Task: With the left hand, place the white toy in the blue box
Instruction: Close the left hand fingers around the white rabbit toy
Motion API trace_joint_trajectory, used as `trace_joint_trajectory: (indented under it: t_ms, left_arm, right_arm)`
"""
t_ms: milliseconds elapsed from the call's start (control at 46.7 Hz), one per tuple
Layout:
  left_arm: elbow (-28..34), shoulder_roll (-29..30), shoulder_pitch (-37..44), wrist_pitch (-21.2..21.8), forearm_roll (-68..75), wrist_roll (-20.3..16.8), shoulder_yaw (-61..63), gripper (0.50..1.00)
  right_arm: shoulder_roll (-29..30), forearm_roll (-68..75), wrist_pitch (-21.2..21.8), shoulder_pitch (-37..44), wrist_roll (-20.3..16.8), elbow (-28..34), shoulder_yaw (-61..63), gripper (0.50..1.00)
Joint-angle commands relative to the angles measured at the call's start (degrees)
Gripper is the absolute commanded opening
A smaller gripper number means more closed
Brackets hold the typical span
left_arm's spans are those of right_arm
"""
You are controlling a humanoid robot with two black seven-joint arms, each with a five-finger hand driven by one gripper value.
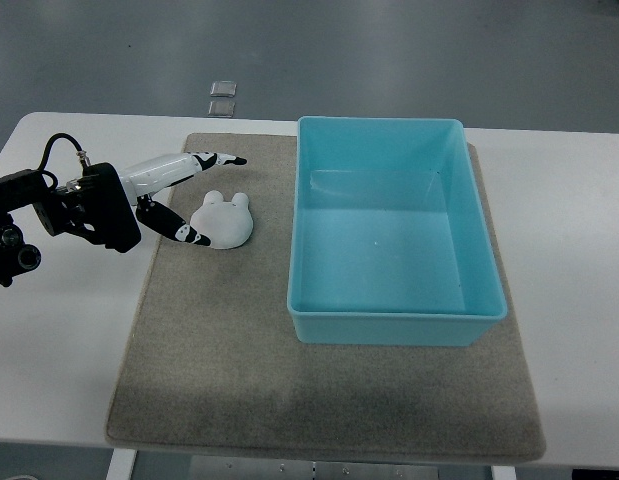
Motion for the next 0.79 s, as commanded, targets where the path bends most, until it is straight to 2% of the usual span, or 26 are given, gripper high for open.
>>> trace_joint_trajectory:
  t_ms: [0, 43, 343, 621, 771]
  left_arm:
    - [0.81, -0.37, -0.64, 0.26, 0.11, 0.0, 2.05, 0.956]
    - [1.07, -0.46, -1.35, 0.52, 0.55, -0.09, 3.1, 0.943]
    - [1.6, -1.95, -1.7, 1.84, 2.48, 0.0, 4.78, 0.941]
    - [3.62, -1.95, -2.4, 2.46, 3.72, 0.0, 6.01, 0.889]
    - [4.24, -2.04, -2.4, 2.46, 3.72, -0.09, 6.1, 0.832]
  right_arm:
    - [0.0, 0.06, 0.06, 0.0, 0.0, 0.07, 0.0, 0.936]
    - [0.0, -0.03, -0.03, 0.0, 0.0, 0.07, 0.0, 0.936]
    - [0.0, -0.03, 0.06, 0.0, 0.0, -0.02, 0.0, 0.936]
    - [0.0, -0.03, 0.06, 0.0, 0.0, 0.07, 0.0, 0.936]
    - [0.0, -0.03, 0.06, 0.0, 0.0, -0.02, 0.0, 0.936]
